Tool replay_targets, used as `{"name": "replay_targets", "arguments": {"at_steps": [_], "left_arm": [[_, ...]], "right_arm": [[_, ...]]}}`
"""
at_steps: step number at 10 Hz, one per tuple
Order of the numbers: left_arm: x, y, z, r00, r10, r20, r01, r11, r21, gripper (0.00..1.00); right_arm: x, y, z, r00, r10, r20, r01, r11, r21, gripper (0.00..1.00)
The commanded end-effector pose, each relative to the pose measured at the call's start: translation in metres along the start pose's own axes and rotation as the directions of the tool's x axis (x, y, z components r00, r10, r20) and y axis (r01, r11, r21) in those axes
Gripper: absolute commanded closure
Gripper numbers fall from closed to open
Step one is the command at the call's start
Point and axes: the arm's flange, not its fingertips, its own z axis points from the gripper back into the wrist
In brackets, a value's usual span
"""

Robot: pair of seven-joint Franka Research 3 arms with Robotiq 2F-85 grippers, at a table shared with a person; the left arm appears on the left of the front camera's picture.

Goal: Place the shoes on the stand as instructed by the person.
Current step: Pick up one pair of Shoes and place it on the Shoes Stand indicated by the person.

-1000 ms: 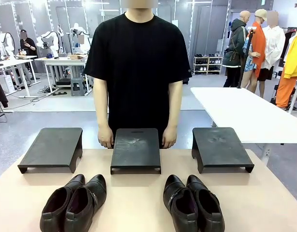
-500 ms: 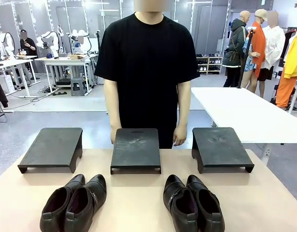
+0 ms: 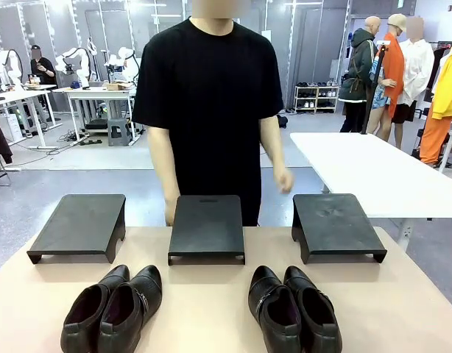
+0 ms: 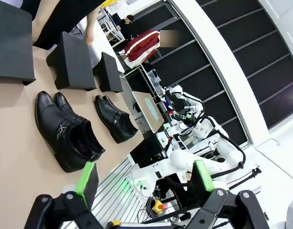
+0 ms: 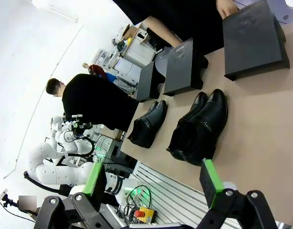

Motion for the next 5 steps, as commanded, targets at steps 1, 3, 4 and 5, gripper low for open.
{"name": "replay_targets", "arguments": {"at_steps": [1, 3, 4, 5], "left_arm": [[0.0002, -0.0008, 0.0008, 1.000, -0.010, 0.001, 0.010, 1.000, -0.016, 0.00], [0.0002, -0.0008, 0.0008, 1.000, -0.010, 0.001, 0.010, 1.000, -0.016, 0.00], [0.0002, -0.0008, 0.0008, 1.000, -0.010, 0.001, 0.010, 1.000, -0.016, 0.00], [0.0002, -0.0008, 0.0008, 1.000, -0.010, 0.001, 0.010, 1.000, -0.016, 0.00]], "right_arm": [[0.0016, 0.0013, 0.0009, 1.000, 0.026, 0.008, -0.026, 1.000, 0.010, 0.00], [0.0016, 0.0013, 0.0009, 1.000, 0.026, 0.008, -0.026, 1.000, 0.010, 0.00], [0.0016, 0.0013, 0.0009, 1.000, 0.026, 0.008, -0.026, 1.000, 0.010, 0.00], [0.0016, 0.0013, 0.0009, 1.000, 0.026, 0.008, -0.026, 1.000, 0.010, 0.00]]}}
